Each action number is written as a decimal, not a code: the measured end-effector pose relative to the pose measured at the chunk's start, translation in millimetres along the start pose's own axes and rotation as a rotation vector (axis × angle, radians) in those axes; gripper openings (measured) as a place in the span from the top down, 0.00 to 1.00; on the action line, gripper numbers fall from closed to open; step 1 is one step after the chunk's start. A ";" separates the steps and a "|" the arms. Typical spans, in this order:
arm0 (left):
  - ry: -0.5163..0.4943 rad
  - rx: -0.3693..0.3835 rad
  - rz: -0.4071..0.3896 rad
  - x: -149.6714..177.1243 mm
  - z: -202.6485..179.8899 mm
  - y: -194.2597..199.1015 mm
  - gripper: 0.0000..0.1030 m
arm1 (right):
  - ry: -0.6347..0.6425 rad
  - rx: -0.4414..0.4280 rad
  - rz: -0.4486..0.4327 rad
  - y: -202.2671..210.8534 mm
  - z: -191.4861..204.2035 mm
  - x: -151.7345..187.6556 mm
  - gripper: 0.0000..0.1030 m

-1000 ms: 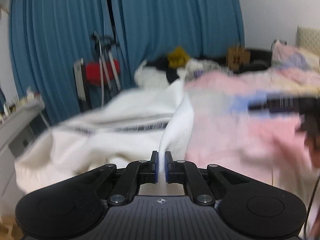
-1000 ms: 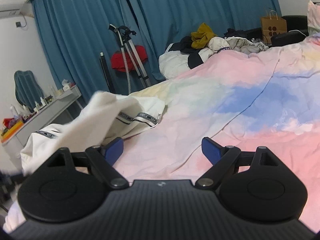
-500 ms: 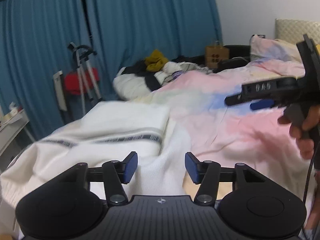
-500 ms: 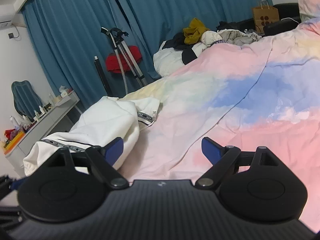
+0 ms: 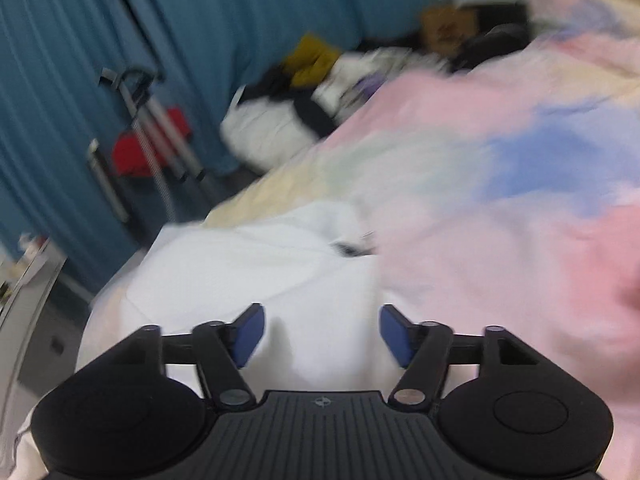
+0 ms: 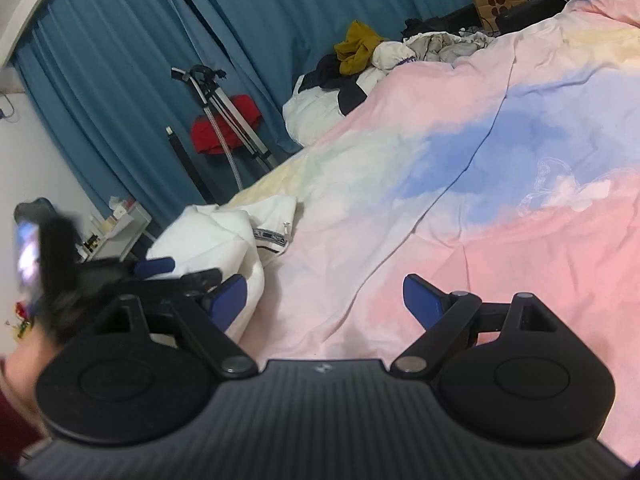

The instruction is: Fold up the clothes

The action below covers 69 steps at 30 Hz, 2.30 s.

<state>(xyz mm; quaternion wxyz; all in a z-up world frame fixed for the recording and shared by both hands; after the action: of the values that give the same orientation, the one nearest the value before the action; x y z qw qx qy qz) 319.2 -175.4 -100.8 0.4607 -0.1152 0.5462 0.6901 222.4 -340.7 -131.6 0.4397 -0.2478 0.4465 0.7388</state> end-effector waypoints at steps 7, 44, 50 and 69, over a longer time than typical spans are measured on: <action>-0.041 0.088 0.122 -11.2 3.1 -31.9 0.95 | -0.034 -0.015 0.042 -13.3 -2.3 8.4 0.15; 0.112 -0.078 -0.292 -80.8 51.7 6.8 0.08 | 0.005 0.016 0.018 -21.0 4.2 6.4 0.15; -0.028 -0.028 -0.023 -51.2 -36.2 -70.4 0.25 | -0.012 0.018 0.020 -24.5 -3.4 6.0 0.15; 0.172 0.123 -0.197 53.3 -0.1 152.0 0.95 | -0.180 -0.147 -0.031 -10.0 -11.0 -8.9 0.15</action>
<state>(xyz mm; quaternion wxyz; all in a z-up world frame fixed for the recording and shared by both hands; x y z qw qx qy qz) 174.2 -145.1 -37.6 0.4838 -0.1986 0.6111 0.5941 235.2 -352.0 -134.5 0.4703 -0.2189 0.3461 0.7818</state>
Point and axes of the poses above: each gripper's, at about its wrist camera, not at the fingertips, and y roughly against the way its jaws point, z to its left, x to its underside, the point moved 9 cm from there along -y, roughly the way its jaws point, and after that the axes turned 5 degrees about y, right-handed, at the moved point
